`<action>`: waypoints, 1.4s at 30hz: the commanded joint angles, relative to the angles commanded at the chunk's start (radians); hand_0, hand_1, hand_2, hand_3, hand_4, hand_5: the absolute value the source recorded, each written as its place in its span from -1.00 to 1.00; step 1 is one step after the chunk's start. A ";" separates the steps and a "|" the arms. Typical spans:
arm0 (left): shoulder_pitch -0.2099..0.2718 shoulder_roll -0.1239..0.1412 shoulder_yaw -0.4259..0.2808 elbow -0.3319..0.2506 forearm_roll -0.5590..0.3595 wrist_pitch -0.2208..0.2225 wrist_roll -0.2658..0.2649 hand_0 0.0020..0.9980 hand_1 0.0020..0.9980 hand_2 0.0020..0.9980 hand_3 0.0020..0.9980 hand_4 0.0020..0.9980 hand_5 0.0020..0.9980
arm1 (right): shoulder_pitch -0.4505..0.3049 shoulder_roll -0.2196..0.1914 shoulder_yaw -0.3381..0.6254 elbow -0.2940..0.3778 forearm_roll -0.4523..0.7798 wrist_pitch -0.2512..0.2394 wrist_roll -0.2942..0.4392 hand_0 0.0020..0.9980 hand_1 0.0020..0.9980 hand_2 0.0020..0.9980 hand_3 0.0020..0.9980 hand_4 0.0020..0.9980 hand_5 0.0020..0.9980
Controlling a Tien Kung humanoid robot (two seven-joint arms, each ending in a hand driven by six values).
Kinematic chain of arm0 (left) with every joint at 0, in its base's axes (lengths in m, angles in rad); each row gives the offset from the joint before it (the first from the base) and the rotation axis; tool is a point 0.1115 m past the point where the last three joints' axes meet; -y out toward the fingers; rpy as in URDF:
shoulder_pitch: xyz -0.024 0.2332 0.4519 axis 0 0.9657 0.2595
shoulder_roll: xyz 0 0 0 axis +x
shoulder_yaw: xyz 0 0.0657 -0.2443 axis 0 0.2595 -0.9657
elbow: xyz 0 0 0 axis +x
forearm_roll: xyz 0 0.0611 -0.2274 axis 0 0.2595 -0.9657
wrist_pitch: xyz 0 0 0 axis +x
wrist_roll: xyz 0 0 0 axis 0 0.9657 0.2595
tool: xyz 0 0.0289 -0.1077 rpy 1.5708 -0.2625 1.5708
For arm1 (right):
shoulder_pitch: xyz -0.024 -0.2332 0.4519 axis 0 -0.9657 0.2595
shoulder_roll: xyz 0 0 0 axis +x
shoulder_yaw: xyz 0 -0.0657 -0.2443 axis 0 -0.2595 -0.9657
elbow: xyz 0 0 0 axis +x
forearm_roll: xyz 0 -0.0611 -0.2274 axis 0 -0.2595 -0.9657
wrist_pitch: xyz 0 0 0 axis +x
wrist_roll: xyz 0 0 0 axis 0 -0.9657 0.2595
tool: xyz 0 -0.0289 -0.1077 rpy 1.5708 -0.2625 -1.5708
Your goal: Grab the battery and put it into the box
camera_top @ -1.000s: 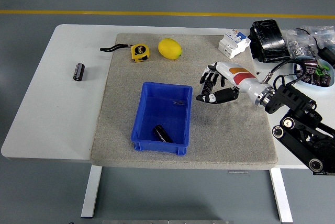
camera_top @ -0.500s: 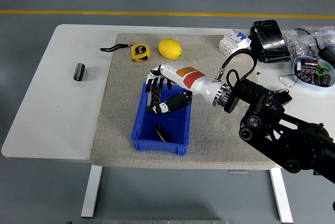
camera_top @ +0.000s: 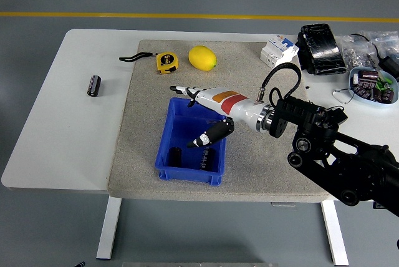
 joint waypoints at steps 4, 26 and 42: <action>0.002 0.000 0.004 0.000 -0.001 0.000 0.003 0.35 0.21 0.28 0.55 0.49 0.69 | -0.005 -0.010 0.035 0.001 -0.005 -0.004 0.003 0.46 0.50 0.90 1.00 1.00 -0.38; 0.010 0.003 0.044 0.000 -0.027 0.003 0.017 0.34 0.19 0.27 0.55 0.49 0.68 | -0.214 -0.174 0.572 0.039 0.513 -0.085 0.084 0.73 0.70 0.83 0.90 1.00 0.50; 0.026 0.011 0.140 0.000 -0.104 -0.007 0.015 0.35 0.20 0.26 0.55 0.49 0.68 | -0.555 -0.214 0.803 0.153 1.176 -0.104 0.093 0.78 0.71 0.80 0.87 1.00 0.71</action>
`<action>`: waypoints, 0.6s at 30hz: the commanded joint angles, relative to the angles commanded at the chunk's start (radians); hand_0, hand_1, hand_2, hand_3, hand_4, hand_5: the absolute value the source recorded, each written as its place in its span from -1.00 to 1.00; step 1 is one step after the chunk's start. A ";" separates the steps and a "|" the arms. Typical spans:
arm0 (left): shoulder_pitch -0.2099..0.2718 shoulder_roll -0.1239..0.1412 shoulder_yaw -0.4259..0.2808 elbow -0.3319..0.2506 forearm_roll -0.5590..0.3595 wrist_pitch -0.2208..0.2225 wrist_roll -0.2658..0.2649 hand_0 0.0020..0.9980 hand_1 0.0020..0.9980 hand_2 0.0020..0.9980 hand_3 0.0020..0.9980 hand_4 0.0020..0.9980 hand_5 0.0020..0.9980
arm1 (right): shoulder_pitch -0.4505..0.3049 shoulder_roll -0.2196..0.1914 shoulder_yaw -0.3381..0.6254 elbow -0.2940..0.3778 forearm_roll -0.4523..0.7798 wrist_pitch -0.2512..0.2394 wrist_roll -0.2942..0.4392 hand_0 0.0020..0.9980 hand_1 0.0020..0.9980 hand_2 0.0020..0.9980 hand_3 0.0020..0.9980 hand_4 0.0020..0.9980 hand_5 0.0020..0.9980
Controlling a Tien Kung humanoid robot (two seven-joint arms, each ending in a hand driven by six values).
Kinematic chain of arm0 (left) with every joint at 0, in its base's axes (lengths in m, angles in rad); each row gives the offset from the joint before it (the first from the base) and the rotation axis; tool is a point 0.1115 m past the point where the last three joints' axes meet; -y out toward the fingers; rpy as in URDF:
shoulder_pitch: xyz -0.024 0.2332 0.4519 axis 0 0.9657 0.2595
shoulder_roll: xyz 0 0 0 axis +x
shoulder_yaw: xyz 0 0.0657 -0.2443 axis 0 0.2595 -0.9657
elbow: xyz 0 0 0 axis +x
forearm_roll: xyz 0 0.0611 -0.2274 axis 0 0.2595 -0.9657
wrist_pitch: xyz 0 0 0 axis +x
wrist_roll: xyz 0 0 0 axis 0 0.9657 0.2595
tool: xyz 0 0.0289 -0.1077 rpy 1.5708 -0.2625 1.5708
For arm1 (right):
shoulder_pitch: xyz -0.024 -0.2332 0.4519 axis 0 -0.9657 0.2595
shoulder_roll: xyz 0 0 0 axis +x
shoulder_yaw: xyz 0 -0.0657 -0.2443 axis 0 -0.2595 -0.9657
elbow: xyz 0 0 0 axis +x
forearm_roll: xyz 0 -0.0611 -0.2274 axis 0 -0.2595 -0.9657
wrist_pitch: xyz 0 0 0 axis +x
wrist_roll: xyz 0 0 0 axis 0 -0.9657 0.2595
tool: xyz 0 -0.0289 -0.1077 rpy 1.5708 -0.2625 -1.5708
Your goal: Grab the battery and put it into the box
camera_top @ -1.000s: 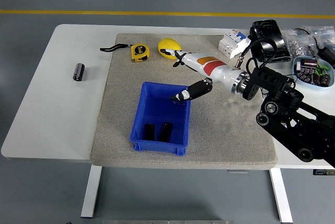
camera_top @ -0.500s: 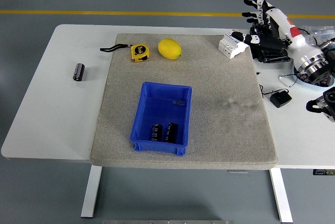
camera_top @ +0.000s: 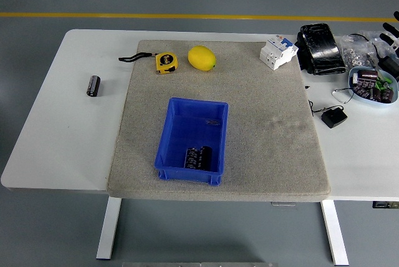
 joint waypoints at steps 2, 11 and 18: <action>-0.002 0.000 0.013 0.000 -0.015 -0.001 -0.001 0.34 0.20 0.25 0.55 0.49 0.68 | -0.032 0.028 0.008 0.005 0.018 0.001 -0.004 0.80 0.72 0.80 0.87 1.00 0.78; 0.009 0.003 0.090 0.000 -0.061 -0.001 -0.034 0.34 0.20 0.25 0.55 0.48 0.69 | -0.127 0.125 0.086 0.038 -0.108 0.011 -0.014 0.81 0.72 0.80 0.86 1.00 0.79; 0.015 0.003 0.090 0.000 -0.064 0.005 -0.045 0.34 0.20 0.25 0.54 0.48 0.68 | -0.136 0.112 0.115 0.074 -0.144 0.010 -0.011 0.81 0.71 0.79 0.86 1.00 0.79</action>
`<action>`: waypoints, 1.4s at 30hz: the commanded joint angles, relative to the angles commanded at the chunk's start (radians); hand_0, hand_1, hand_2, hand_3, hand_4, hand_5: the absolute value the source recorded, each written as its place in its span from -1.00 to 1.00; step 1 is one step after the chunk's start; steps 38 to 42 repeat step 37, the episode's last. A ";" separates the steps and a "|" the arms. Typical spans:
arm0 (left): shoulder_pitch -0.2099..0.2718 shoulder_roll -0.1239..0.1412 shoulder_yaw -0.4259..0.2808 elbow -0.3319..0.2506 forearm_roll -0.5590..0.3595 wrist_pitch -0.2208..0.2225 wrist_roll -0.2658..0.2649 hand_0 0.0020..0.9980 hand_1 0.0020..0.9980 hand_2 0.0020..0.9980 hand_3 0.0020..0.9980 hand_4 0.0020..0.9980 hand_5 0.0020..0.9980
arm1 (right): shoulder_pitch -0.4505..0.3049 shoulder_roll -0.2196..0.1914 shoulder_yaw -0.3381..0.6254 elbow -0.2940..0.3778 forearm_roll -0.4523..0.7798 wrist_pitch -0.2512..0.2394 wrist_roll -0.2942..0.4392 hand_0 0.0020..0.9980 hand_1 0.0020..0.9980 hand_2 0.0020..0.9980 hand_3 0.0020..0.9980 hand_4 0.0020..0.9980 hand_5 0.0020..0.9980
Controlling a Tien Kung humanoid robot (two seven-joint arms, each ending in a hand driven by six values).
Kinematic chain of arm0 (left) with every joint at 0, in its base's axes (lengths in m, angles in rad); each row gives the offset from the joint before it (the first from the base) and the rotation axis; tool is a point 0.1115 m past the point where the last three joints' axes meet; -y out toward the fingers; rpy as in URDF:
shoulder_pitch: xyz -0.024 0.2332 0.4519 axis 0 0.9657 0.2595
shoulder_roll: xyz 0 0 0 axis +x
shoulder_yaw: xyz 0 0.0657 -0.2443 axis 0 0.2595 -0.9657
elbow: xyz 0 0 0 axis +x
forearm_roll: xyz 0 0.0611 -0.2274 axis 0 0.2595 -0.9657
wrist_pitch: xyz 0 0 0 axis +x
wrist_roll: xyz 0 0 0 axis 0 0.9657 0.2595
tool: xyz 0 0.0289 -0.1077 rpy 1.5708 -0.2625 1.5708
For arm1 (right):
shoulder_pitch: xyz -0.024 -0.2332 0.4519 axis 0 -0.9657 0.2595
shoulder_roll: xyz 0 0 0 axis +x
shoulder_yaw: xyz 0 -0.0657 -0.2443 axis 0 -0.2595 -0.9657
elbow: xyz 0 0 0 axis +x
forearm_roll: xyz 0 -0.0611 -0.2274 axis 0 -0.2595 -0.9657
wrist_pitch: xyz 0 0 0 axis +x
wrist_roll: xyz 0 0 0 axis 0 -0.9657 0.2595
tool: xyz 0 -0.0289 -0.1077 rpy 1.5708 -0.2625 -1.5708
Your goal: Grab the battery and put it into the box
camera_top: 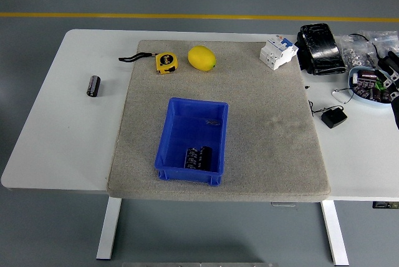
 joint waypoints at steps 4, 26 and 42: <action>0.002 -0.002 0.000 0.000 0.007 0.002 -0.007 0.34 0.20 0.24 0.53 0.48 0.68 | 0.004 0.004 0.010 0.003 -0.002 -0.005 -0.002 0.81 0.71 0.79 0.85 1.00 0.78; 0.001 -0.011 -0.052 0.000 0.029 0.008 -0.008 0.33 0.21 0.31 0.52 0.47 0.69 | 0.006 0.012 0.007 -0.005 -0.008 -0.019 -0.013 0.81 0.71 0.78 0.84 1.00 0.77; 0.020 0.005 -0.009 0.000 -0.008 -0.003 -0.029 0.33 0.22 0.33 0.52 0.47 0.69 | 0.008 0.014 0.000 -0.013 -0.008 -0.021 -0.016 0.81 0.71 0.78 0.84 1.00 0.76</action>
